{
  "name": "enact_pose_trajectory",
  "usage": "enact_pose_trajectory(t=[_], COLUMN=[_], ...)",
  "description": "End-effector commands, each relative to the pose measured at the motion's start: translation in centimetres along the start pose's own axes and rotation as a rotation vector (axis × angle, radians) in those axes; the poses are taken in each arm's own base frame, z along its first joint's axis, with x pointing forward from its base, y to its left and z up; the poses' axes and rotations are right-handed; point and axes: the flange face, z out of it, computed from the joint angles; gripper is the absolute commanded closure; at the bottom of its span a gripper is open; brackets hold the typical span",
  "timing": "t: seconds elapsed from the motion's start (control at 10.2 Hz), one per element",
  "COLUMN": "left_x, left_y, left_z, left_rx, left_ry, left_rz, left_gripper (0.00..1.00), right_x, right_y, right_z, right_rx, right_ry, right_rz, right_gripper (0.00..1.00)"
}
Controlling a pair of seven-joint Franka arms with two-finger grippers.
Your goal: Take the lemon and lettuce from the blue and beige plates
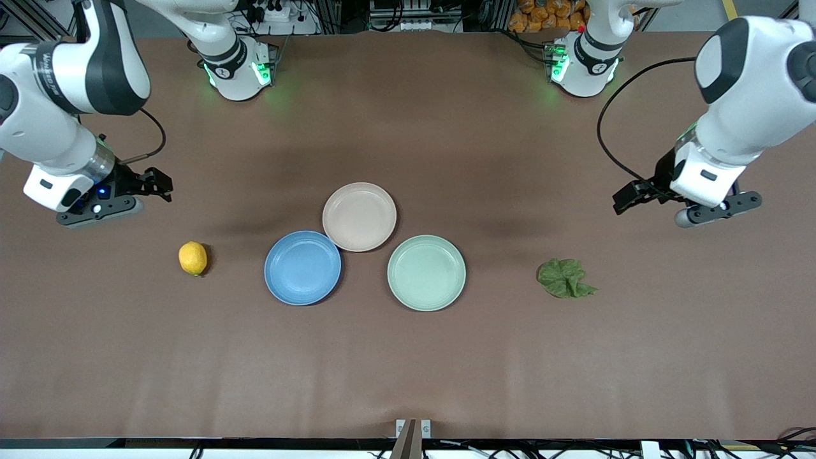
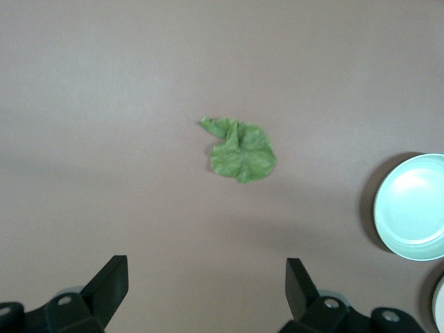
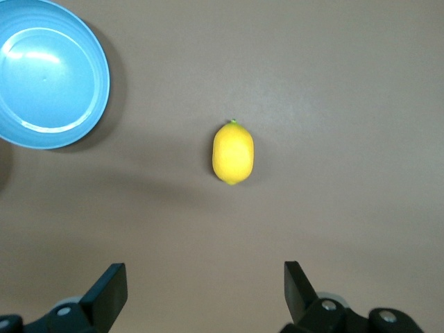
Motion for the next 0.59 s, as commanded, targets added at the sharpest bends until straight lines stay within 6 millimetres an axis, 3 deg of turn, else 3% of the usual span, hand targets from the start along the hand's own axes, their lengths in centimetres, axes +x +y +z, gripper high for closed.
enact_pose_trajectory(t=[0.0, 0.49], left_x=[0.8, 0.7], left_y=[0.2, -0.2], left_z=[-3.6, -8.8], left_rx=[0.017, 0.052], left_ry=[0.044, 0.026], left_rz=[0.057, 0.190], left_gripper=[0.00, 0.00], right_x=[0.0, -0.2], right_y=[0.8, 1.3], right_z=[-4.7, -8.5], right_rx=[-0.016, -0.003], right_ry=[-0.015, -0.025], right_rz=[0.008, 0.033], right_gripper=[0.00, 0.00])
